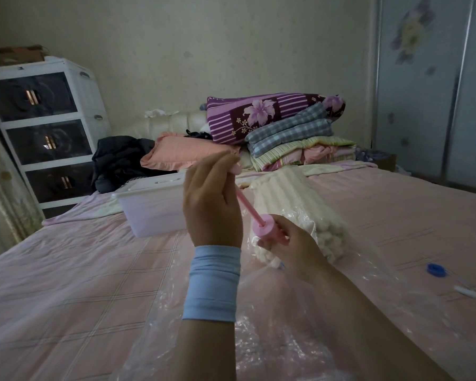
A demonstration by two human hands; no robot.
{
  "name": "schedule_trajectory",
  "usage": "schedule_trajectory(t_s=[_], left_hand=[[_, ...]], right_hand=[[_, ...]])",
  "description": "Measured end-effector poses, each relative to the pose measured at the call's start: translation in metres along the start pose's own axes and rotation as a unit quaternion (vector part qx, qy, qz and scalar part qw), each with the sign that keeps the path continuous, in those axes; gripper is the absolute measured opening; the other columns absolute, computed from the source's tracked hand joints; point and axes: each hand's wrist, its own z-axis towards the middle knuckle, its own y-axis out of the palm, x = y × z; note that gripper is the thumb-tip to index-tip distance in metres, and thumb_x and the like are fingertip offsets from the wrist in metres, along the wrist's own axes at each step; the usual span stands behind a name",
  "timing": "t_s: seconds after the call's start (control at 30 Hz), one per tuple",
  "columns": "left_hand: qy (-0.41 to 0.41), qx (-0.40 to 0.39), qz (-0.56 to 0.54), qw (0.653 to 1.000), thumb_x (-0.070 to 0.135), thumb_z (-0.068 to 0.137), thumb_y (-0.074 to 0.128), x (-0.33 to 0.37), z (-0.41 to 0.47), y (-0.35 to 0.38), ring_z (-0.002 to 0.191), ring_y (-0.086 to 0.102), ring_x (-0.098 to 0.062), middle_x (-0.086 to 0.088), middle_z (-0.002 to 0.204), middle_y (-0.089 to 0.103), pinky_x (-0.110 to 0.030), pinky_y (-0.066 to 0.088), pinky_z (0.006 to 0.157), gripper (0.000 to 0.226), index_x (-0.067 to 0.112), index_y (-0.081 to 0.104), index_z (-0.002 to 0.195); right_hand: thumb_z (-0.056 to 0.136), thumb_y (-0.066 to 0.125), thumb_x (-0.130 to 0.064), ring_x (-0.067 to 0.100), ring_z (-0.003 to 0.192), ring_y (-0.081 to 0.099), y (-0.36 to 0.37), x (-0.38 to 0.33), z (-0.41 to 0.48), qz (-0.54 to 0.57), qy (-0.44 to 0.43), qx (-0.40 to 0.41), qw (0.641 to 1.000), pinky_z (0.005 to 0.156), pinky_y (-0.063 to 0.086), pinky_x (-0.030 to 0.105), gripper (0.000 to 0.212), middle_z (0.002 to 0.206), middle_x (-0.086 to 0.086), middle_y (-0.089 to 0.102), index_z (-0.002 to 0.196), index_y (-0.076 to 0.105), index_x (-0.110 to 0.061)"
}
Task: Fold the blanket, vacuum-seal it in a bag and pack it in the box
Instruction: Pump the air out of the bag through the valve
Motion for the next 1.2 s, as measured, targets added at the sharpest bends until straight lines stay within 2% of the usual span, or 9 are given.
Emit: schedule_trajectory(t_s=[0.1, 0.27, 0.33, 0.53, 0.63, 0.8, 1.03, 1.13, 1.2], left_hand=[[-0.054, -0.03, -0.005, 0.998, -0.001, 0.093, 0.057, -0.006, -0.019, 0.008, 0.108, 0.06, -0.016, -0.004, 0.11, 0.069, -0.026, 0.048, 0.097, 0.02, 0.007, 0.07, 0.105], [-0.167, -0.29, -0.052, 0.941, 0.011, 0.09, 0.052, -0.015, -0.066, 0.018, 0.106, 0.06, -0.016, 0.0, 0.112, 0.069, -0.038, 0.05, 0.094, 0.026, 0.015, 0.072, 0.106], [-0.144, -0.262, -0.044, 0.953, 0.011, 0.091, 0.054, -0.012, -0.053, 0.013, 0.099, 0.063, -0.015, 0.001, 0.106, 0.071, -0.038, 0.053, 0.09, 0.021, 0.014, 0.072, 0.101], [-0.047, 0.007, -0.014, 0.999, 0.006, 0.095, 0.054, -0.002, 0.011, -0.01, 0.1, 0.064, -0.017, -0.002, 0.104, 0.07, -0.026, 0.051, 0.088, 0.02, 0.009, 0.07, 0.106], [-0.073, -0.036, -0.008, 0.997, 0.005, 0.094, 0.054, -0.007, -0.014, 0.001, 0.103, 0.064, -0.018, -0.002, 0.108, 0.07, -0.031, 0.052, 0.092, 0.022, 0.011, 0.07, 0.108], [-0.174, -0.299, -0.021, 0.938, 0.016, 0.094, 0.056, -0.014, -0.062, 0.015, 0.101, 0.062, -0.014, 0.004, 0.111, 0.07, -0.036, 0.051, 0.091, 0.023, 0.02, 0.072, 0.11], [-0.028, 0.003, -0.003, 1.0, 0.01, 0.094, 0.055, 0.005, 0.015, -0.011, 0.096, 0.063, -0.012, 0.0, 0.101, 0.071, -0.016, 0.047, 0.085, 0.02, 0.011, 0.071, 0.105], [-0.042, 0.011, -0.006, 0.999, 0.007, 0.094, 0.057, 0.004, 0.001, -0.002, 0.104, 0.064, -0.017, -0.002, 0.105, 0.07, -0.027, 0.051, 0.091, 0.018, 0.01, 0.071, 0.104], [-0.082, -0.066, -0.022, 0.994, 0.007, 0.093, 0.059, 0.002, -0.027, 0.008, 0.104, 0.065, -0.016, 0.0, 0.107, 0.071, -0.032, 0.053, 0.092, 0.018, 0.013, 0.072, 0.103]], right_hand=[[0.082, 0.079, -0.043, -0.001, 0.097, 0.064, 0.003, 0.0, -0.002, -0.003, -0.007, -0.003, 1.0, 0.091, 0.054, 0.03, 0.045, 0.104, -0.026, 0.068, 0.122, 0.059, -0.047], [0.088, 0.068, -0.044, 0.003, 0.095, 0.066, 0.007, -0.007, -0.002, 0.002, -0.009, -0.007, 1.0, 0.09, 0.054, 0.039, 0.029, 0.101, -0.021, 0.07, 0.117, 0.06, -0.045], [0.086, 0.073, -0.044, 0.002, 0.096, 0.066, 0.007, -0.006, -0.002, 0.001, -0.014, 0.004, 1.0, 0.091, 0.054, 0.037, 0.036, 0.102, -0.022, 0.069, 0.119, 0.059, -0.044], [0.081, 0.079, -0.048, -0.002, 0.097, 0.065, 0.003, -0.001, -0.002, -0.011, -0.005, 0.001, 1.0, 0.091, 0.054, 0.03, 0.044, 0.105, -0.026, 0.069, 0.119, 0.059, -0.05], [0.081, 0.079, -0.046, -0.002, 0.098, 0.065, 0.005, 0.0, -0.004, -0.007, -0.009, -0.003, 1.0, 0.091, 0.053, 0.03, 0.044, 0.105, -0.025, 0.069, 0.12, 0.059, -0.047], [0.085, 0.07, -0.045, 0.001, 0.086, 0.065, 0.008, -0.004, -0.003, 0.002, -0.011, 0.0, 1.0, 0.084, 0.054, 0.034, 0.024, 0.092, -0.025, 0.068, 0.107, 0.061, -0.045], [0.081, 0.08, -0.044, 0.0, 0.096, 0.065, 0.001, 0.002, -0.002, 0.007, -0.006, -0.002, 1.0, 0.091, 0.054, 0.031, 0.044, 0.105, -0.023, 0.07, 0.12, 0.06, -0.048], [0.081, 0.08, -0.044, 0.0, 0.097, 0.065, 0.002, 0.004, -0.004, 0.002, -0.003, -0.006, 1.0, 0.091, 0.054, 0.031, 0.044, 0.105, -0.024, 0.069, 0.119, 0.06, -0.047], [0.08, 0.08, -0.043, 0.002, 0.095, 0.066, 0.003, 0.003, -0.005, 0.013, -0.007, 0.001, 1.0, 0.089, 0.054, 0.031, 0.042, 0.104, -0.021, 0.07, 0.119, 0.061, -0.044]])
